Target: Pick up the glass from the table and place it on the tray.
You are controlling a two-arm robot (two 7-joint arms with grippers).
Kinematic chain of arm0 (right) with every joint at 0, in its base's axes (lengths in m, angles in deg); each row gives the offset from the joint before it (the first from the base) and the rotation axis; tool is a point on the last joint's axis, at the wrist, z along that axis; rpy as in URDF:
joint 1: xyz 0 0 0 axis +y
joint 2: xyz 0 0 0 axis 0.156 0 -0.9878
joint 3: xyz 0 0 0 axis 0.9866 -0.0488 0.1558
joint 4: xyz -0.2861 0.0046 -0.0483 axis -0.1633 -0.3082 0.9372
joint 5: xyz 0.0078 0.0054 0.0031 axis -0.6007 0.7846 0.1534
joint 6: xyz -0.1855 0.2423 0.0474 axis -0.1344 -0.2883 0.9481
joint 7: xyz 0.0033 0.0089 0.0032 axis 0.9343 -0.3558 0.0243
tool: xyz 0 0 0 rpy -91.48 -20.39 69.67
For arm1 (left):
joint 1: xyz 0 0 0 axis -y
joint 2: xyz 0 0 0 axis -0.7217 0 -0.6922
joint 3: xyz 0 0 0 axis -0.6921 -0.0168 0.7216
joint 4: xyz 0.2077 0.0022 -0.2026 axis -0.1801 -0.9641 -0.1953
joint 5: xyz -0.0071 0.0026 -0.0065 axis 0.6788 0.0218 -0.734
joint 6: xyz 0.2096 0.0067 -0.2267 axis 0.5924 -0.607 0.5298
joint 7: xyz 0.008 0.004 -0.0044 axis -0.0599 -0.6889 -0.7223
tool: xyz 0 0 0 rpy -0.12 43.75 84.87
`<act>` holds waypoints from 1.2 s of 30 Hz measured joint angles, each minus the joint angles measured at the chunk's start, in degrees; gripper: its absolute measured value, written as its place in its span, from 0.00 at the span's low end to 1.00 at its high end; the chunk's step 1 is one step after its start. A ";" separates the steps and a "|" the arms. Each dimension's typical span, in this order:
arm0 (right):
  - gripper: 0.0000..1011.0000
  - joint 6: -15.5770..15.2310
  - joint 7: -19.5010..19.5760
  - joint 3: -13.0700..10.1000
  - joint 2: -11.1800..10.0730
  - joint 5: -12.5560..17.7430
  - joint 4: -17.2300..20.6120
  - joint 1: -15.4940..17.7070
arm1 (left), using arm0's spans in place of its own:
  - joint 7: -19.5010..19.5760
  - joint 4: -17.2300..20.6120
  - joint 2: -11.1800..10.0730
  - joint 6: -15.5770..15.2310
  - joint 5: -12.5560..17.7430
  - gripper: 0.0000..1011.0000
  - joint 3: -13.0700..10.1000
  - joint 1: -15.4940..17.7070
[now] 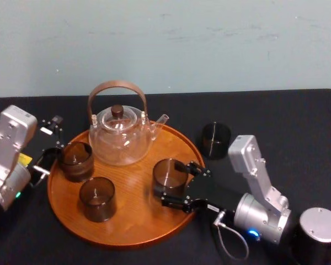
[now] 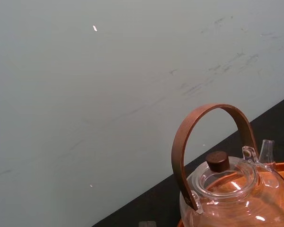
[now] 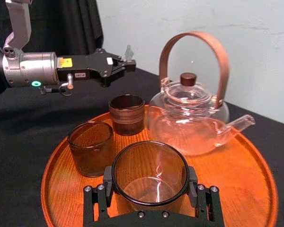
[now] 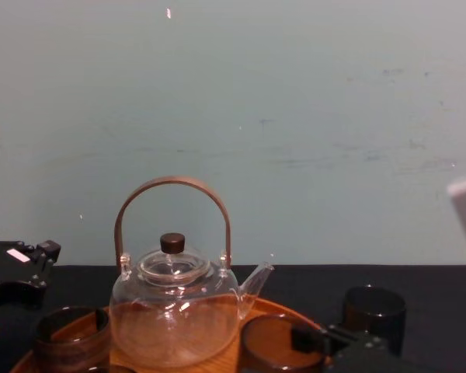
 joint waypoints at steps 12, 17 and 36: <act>0.90 -0.30 -0.36 2.12 1.59 -0.17 -3.39 -1.93 | 0.00 0.00 0.00 0.00 0.00 0.00 0.00 0.00; 0.89 -0.28 -0.54 2.46 1.96 -0.01 -4.69 -2.39 | 0.00 0.00 0.00 0.00 0.00 0.00 0.00 0.00; 0.89 -0.29 -0.55 3.76 2.93 -0.87 -7.66 -3.59 | 0.00 0.00 0.00 0.00 0.00 0.00 0.00 0.00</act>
